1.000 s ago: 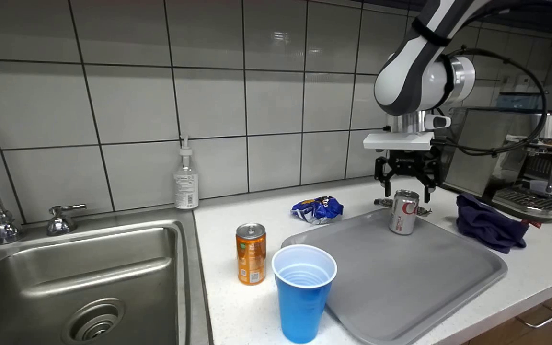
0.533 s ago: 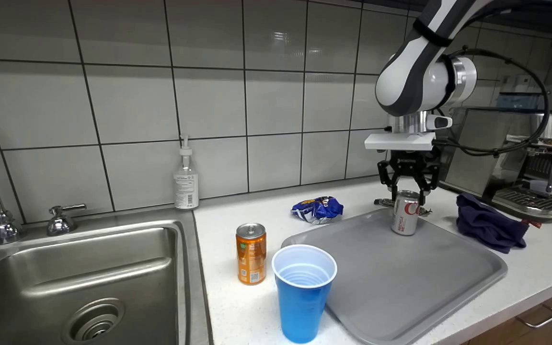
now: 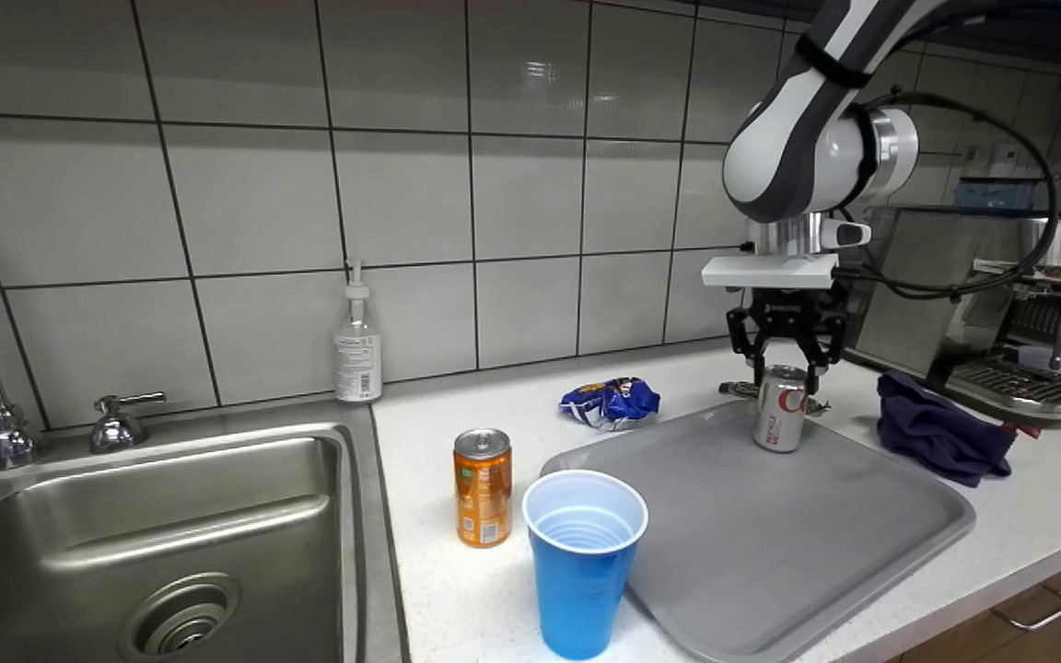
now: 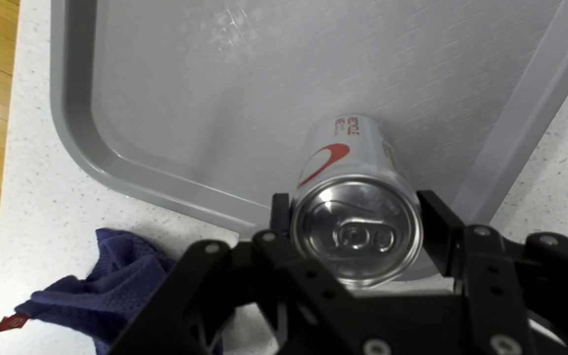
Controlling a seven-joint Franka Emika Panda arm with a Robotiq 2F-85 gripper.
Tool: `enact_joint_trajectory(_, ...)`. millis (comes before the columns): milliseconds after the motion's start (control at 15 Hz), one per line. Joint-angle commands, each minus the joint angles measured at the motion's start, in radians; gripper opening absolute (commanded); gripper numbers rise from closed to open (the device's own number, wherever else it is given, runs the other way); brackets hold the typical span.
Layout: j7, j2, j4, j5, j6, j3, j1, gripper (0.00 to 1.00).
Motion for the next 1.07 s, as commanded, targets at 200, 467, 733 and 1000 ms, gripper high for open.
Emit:
enact_joint_trajectory(200, -0.016, -0.048, 0.005, 0.021, -0.021, 0.002, 0.001, 0.40)
enact_joint_trajectory(467, -0.010, -0.045, 0.032, 0.028, -0.027, 0.006, 0.003, 0.40)
enact_joint_trajectory(733, -0.002, -0.023, 0.072, 0.034, -0.035, 0.013, 0.009, 0.40)
enact_joint_trajectory(1000, -0.002, -0.004, 0.118, 0.051, -0.044, 0.019, 0.013, 0.40)
